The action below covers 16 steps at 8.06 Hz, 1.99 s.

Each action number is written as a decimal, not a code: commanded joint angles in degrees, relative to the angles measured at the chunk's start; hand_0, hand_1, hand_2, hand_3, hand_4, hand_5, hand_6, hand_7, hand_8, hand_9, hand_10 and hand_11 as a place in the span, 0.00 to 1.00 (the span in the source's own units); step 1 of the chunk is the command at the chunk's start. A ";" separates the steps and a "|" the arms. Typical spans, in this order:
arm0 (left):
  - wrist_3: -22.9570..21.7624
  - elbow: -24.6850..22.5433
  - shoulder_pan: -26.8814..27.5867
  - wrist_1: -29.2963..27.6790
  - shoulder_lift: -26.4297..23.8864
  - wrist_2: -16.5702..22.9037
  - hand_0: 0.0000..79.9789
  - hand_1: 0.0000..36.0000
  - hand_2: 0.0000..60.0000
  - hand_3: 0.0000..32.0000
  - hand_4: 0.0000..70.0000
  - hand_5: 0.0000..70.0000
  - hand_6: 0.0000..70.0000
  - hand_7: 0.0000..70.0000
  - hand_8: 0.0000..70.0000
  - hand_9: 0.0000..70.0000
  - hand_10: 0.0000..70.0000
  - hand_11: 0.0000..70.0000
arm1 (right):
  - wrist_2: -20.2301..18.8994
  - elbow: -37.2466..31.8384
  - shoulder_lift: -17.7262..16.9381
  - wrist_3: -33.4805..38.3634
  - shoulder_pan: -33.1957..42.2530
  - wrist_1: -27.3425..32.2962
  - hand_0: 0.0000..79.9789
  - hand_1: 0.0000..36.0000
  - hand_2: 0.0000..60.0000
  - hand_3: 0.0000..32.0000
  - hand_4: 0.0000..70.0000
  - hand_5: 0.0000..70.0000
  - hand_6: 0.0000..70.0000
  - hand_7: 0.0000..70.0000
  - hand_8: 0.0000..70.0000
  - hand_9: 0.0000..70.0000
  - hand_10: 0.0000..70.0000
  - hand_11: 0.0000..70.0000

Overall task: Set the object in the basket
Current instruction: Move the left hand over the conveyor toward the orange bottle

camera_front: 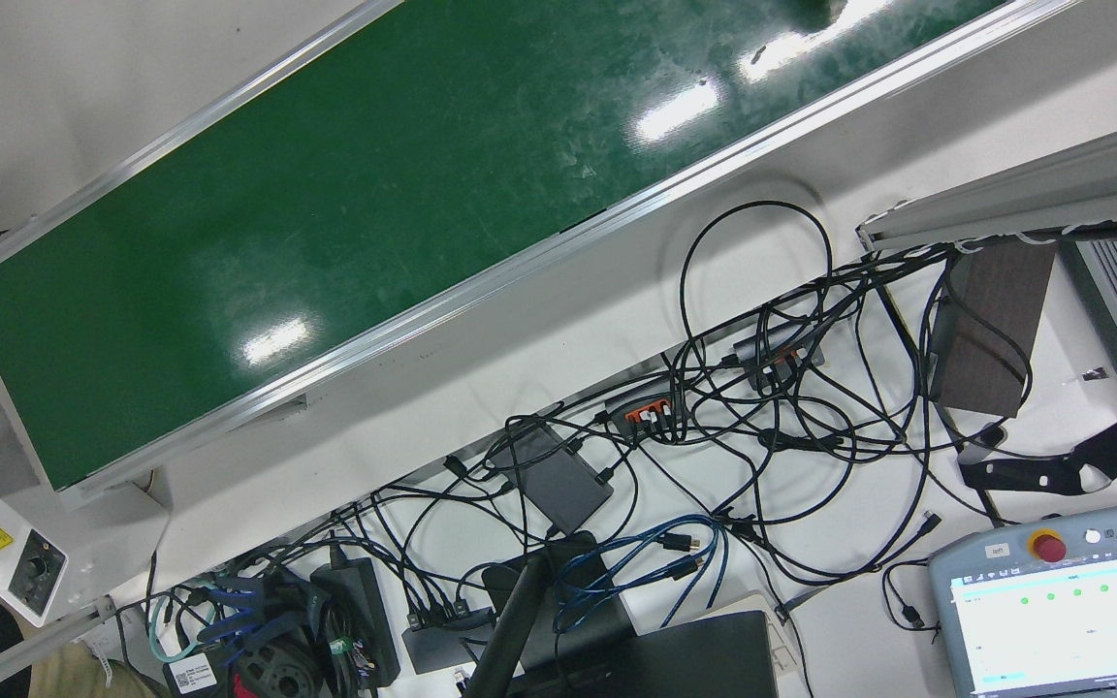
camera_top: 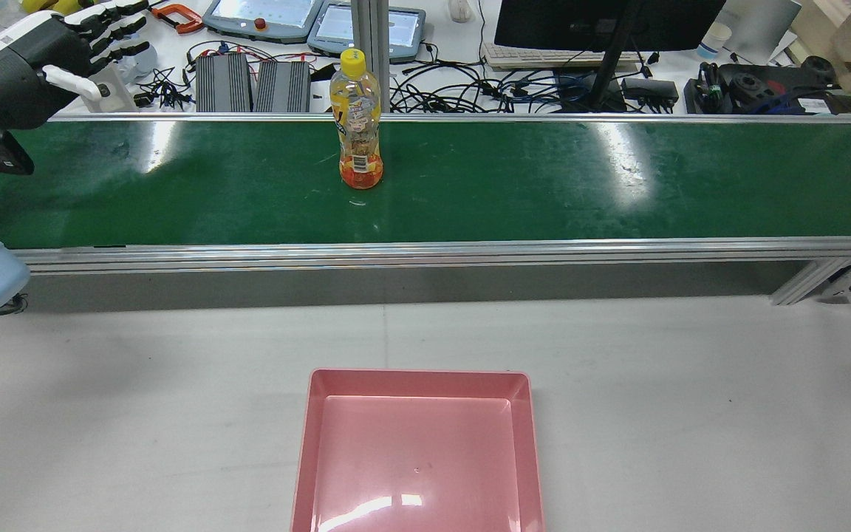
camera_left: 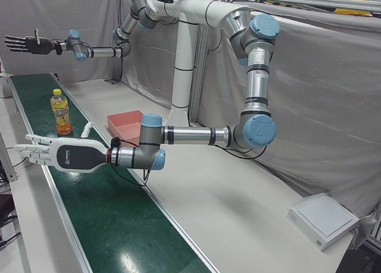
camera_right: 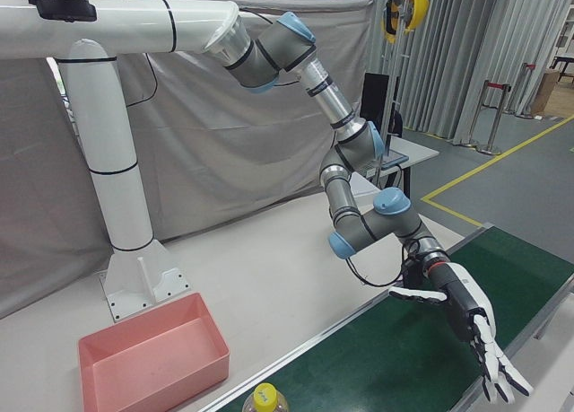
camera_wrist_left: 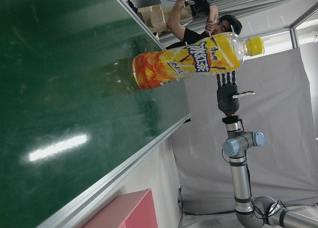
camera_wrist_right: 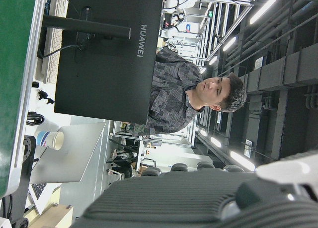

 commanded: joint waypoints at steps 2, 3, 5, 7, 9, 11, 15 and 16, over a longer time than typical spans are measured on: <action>3.45 0.15 1.04 2.11 -3.65 0.06 0.59 0.11 0.00 0.00 0.23 0.13 0.00 0.00 0.06 0.12 0.12 0.18 | 0.00 0.00 0.00 0.00 0.00 0.00 0.00 0.00 0.00 0.00 0.00 0.00 0.00 0.00 0.00 0.00 0.00 0.00; 3.46 0.23 4.00 2.65 -4.36 0.06 0.59 0.09 0.00 0.00 0.22 0.12 0.00 0.00 0.06 0.12 0.12 0.18 | 0.00 0.00 0.00 0.00 0.00 0.00 0.00 0.00 0.00 0.00 0.00 0.00 0.00 0.00 0.00 0.00 0.00 0.00; 3.46 1.89 6.75 2.74 -6.02 -0.03 0.59 0.10 0.00 0.00 0.23 0.13 0.00 0.00 0.06 0.12 0.12 0.18 | 0.00 0.00 0.00 0.00 0.00 0.00 0.00 0.00 0.00 0.00 0.00 0.00 0.00 0.00 0.00 0.00 0.00 0.00; 3.55 2.87 7.54 2.74 -7.35 -0.03 0.59 0.10 0.00 0.00 0.23 0.12 0.00 0.00 0.06 0.12 0.12 0.18 | 0.00 0.00 0.00 0.00 0.00 0.00 0.00 0.00 0.00 0.00 0.00 0.00 0.00 0.00 0.00 0.00 0.00 0.00; 3.64 3.31 9.03 2.65 -9.02 -0.12 0.59 0.10 0.00 0.00 0.22 0.12 0.00 0.00 0.06 0.12 0.12 0.19 | 0.00 0.00 0.00 0.00 0.00 0.00 0.00 0.00 0.00 0.00 0.00 0.00 0.00 0.00 0.00 0.00 0.00 0.00; 3.64 3.22 9.30 2.56 -9.55 -0.12 0.59 0.10 0.00 0.00 0.22 0.12 0.00 0.00 0.06 0.12 0.13 0.20 | 0.00 0.00 0.00 0.00 0.00 0.09 0.00 0.00 0.00 0.00 0.00 0.00 0.00 0.00 0.00 0.00 0.00 0.00; 3.38 3.22 10.87 2.47 -10.87 -0.12 0.59 0.11 0.00 0.00 0.23 0.13 0.00 0.00 0.08 0.14 0.12 0.19 | 0.00 0.00 0.00 0.00 0.00 0.00 0.00 0.00 0.00 0.00 0.00 0.00 0.00 0.00 0.00 0.00 0.00 0.00; 3.37 3.22 10.97 2.47 -11.05 -0.12 0.59 0.12 0.00 0.00 0.23 0.14 0.00 0.00 0.08 0.15 0.12 0.19 | 0.00 0.00 0.00 0.00 0.00 0.00 0.00 0.00 0.00 0.00 0.00 0.00 0.00 0.00 0.00 0.00 0.00 0.00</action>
